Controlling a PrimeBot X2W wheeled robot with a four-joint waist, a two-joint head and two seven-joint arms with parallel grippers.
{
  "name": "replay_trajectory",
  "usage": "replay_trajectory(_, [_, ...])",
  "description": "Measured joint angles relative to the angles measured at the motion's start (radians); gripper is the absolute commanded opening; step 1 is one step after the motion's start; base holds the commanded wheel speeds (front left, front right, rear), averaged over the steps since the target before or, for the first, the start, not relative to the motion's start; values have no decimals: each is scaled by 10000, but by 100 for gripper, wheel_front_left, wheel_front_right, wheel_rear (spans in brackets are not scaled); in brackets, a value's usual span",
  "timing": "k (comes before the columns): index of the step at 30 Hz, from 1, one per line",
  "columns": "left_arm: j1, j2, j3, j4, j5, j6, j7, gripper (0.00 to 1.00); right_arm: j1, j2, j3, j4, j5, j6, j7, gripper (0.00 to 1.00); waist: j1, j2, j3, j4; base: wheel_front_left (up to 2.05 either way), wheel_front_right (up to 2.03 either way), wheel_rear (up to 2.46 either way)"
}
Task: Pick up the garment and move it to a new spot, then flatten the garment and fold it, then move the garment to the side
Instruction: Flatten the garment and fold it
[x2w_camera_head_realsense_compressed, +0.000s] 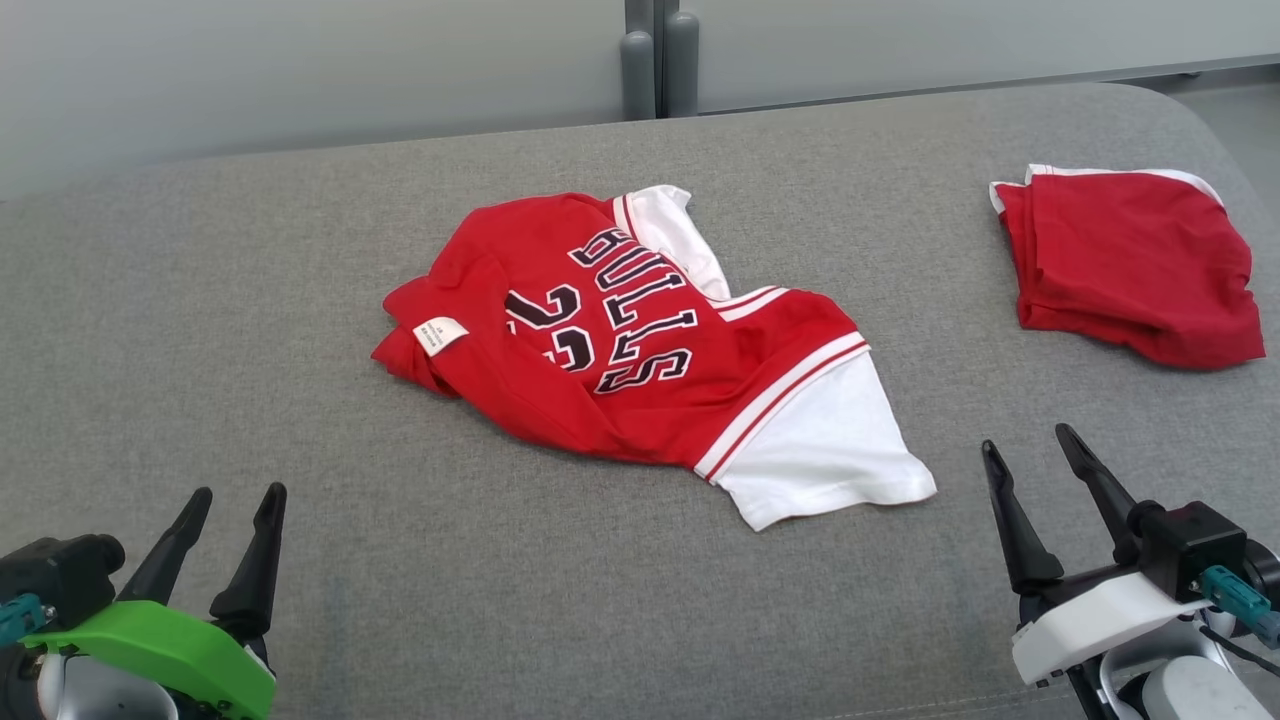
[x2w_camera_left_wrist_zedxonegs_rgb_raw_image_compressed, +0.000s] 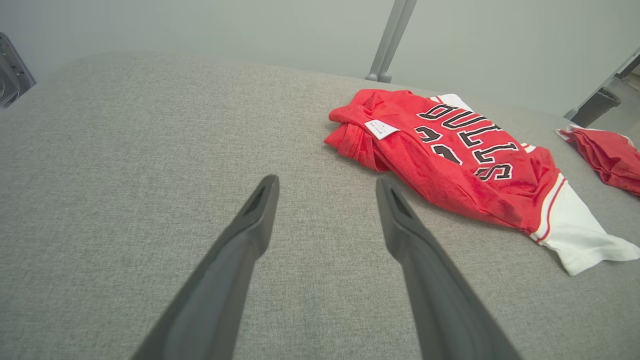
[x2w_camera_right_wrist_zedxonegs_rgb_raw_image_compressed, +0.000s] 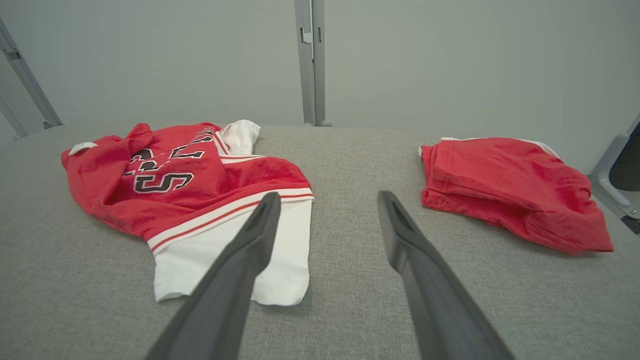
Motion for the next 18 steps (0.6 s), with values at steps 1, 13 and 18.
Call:
replay_trajectory(1, [0,0,-2,-36,21,0,-4,100,57,-8,0,-13,0,0,0,100,0,0,6,-7,0,0,0])
replay_trajectory(13, [-1690,-194,-19,-117,-184,2,593,100,44,-151,165,-598,-123,25,98,100,0,0,705,-272,0,0,0])
replay_trajectory(18, [-2988,-838,29,640,-1037,92,1670,100,-139,-146,198,-717,-151,27,134,100,0,0,1218,-600,0,0,0])
